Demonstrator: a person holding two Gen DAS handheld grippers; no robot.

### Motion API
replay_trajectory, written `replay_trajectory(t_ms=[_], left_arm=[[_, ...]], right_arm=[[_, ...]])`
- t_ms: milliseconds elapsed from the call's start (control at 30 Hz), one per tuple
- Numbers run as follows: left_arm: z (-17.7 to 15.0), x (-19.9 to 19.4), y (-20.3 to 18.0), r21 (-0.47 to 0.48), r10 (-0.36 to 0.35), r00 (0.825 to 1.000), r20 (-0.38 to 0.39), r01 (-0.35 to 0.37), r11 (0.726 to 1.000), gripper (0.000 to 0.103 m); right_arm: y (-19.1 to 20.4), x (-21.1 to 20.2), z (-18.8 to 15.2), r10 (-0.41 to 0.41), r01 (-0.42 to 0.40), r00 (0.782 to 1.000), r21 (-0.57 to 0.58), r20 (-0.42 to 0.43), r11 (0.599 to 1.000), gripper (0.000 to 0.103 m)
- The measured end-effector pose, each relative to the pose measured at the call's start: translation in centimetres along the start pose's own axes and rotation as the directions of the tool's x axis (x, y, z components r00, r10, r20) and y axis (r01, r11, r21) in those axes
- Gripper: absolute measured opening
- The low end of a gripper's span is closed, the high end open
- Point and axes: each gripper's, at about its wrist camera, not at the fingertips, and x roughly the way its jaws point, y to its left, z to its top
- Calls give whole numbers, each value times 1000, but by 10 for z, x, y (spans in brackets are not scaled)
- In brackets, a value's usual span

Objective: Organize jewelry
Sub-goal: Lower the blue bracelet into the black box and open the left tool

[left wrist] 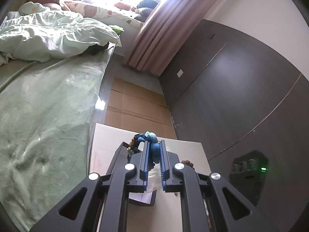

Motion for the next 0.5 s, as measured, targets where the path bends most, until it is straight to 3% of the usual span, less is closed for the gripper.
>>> replay_trajectory(t_ms=[33,100,467,500], left_arm=[[0,1,1,-2,1,1000,-2,-1,1000,8],[0,3,3,-6,6,1000,-11,-6,1000,8],[-14,36,3,1,59,992,-108,-59,998,10],[-16,38,2,6,70,991,-117,-70,998,20]], right_arm=[[-2,7,-1,-25,26,999,11,-30,1000,73],[-7,2,-3,-77,76,997,26,11,997,95],[-44,-51,9,-218,210,973,113,69,971,95],[-46,-55,9,-224,214,972,116,72,970,95]])
